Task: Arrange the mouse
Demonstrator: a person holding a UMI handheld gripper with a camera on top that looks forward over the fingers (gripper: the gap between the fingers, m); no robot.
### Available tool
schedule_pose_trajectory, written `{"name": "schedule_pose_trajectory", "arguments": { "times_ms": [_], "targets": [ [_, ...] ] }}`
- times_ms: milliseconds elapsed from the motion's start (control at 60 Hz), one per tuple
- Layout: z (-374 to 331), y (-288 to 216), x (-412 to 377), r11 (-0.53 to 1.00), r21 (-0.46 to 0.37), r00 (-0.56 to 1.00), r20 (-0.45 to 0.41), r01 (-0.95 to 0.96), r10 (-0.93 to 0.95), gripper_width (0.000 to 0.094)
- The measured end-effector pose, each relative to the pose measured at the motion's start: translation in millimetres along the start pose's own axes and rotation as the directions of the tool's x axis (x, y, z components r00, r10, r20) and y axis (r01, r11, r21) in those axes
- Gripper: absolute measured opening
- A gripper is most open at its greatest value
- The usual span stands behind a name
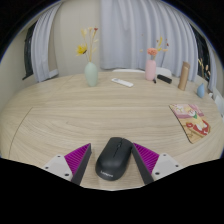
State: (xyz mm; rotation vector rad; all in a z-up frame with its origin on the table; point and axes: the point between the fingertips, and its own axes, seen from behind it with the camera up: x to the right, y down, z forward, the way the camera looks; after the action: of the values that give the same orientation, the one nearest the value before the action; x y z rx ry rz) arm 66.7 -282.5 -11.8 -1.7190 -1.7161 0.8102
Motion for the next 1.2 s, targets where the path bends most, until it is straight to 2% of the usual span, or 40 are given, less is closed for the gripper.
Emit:
{"name": "schedule_pose_trajectory", "arguments": {
  "times_ms": [100, 150, 250, 367, 483, 717, 900, 1017, 1133, 1200],
  "targets": [
    [5, -5, -7, 1.0, 0.003, 1.0, 0.011, 0.007, -0.007, 0.0836],
    [7, -5, -7, 1.0, 0.004, 1.0, 0.007, 0.019, -0.019, 0.077],
    [8, -6, -3, 0.999, 0.012, 0.999, -0.006, 0.033, -0.033, 0.0574],
    [8, -5, -4, 0.998, 0.017, 0.998, -0.012, 0.054, -0.054, 0.0526],
    [7, -7, -5, 0.998, 0.02, 0.998, -0.014, 0.059, -0.059, 0.041],
    [-4, -11, -7, 0.997, 0.016, 0.997, 0.023, 0.072, -0.072, 0.0383],
    [-45, -68, 18, 0.993, 0.084, 0.995, 0.057, 0.078, -0.083, 0.0381],
    [-59, -122, 78, 0.99, 0.133, 0.998, 0.028, 0.049, -0.053, 0.0383],
    [-56, -168, 167, 0.983, 0.18, 0.998, -0.055, 0.035, -0.025, 0.0381],
    [-46, -178, 216, 0.982, 0.187, 0.996, -0.093, 0.025, -0.008, 0.038]
  ]
}}
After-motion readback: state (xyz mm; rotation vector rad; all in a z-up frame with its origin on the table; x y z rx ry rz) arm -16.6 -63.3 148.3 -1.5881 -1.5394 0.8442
